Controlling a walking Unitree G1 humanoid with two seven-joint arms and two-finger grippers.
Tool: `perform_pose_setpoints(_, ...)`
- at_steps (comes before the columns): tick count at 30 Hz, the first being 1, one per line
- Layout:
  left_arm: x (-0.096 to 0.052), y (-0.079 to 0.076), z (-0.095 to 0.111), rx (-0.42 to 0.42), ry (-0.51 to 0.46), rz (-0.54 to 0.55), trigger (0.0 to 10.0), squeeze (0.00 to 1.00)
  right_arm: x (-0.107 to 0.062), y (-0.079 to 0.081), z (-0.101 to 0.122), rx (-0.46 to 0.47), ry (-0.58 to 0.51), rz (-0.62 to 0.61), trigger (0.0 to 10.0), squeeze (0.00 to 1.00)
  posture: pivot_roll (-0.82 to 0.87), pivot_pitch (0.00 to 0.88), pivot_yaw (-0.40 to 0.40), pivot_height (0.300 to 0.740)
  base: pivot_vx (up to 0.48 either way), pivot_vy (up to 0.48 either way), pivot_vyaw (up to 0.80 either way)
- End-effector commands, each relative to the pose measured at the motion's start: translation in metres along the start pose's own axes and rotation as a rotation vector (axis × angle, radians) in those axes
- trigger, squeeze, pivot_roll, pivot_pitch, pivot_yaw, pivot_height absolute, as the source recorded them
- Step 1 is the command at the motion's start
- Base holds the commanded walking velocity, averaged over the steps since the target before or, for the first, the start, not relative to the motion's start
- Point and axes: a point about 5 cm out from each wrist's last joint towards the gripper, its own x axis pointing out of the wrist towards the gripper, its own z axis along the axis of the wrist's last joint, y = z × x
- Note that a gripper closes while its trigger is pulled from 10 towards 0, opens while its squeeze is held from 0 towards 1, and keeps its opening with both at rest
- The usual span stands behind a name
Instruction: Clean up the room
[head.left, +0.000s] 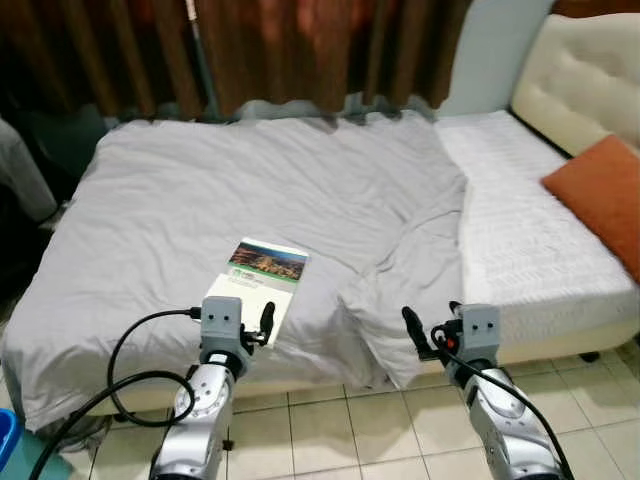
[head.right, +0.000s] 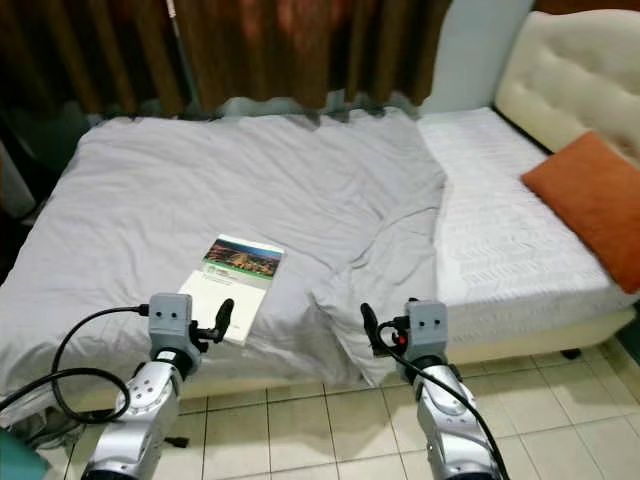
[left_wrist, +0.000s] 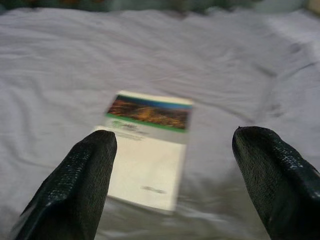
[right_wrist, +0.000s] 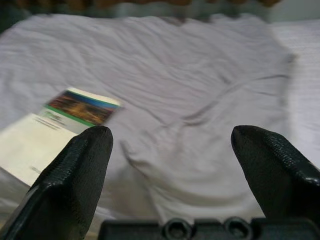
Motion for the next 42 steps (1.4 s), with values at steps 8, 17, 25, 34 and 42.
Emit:
perform_pose_setpoints(8,-0.002,-0.002,0.005,-0.016,-0.022,0.009,10.0,0.0,-0.005,-0.006,-0.003,0.02,0.023,0.004,10.0,0.0,0.06,0.023,-0.032,0.74,0.48,0.0,0.0)
perform_pose_setpoints(17,-0.006,0.001,0.002,-0.028,-0.01,0.021,10.0,0.0,-0.004,-0.004,-0.004,0.015,0.034,0.031,10.0,0.0,0.07,0.021,-0.037,0.74,0.453,0.068,0.0)
perform_pose_setpoints(25,-0.007,0.004,-0.001,-0.02,0.012,0.026,10.0,0.0,-0.005,-0.003,-0.01,0.014,0.074,0.038,10.0,0.0,0.07,0.023,-0.042,0.74,0.0,0.472,0.0)
perform_pose_setpoints(34,0.002,0.009,0.002,0.031,0.039,0.026,10.0,0.0,-0.007,-0.002,-0.01,0.008,0.076,0.049,10.0,0.0,0.07,0.027,-0.044,0.74,0.0,0.479,0.0)
perform_pose_setpoints(42,0.005,0.013,-0.002,0.068,0.07,0.032,10.0,0.0,-0.009,-0.001,-0.013,0.017,0.104,0.059,10.0,0.0,0.05,0.051,-0.04,0.74,0.0,0.096,-0.1)
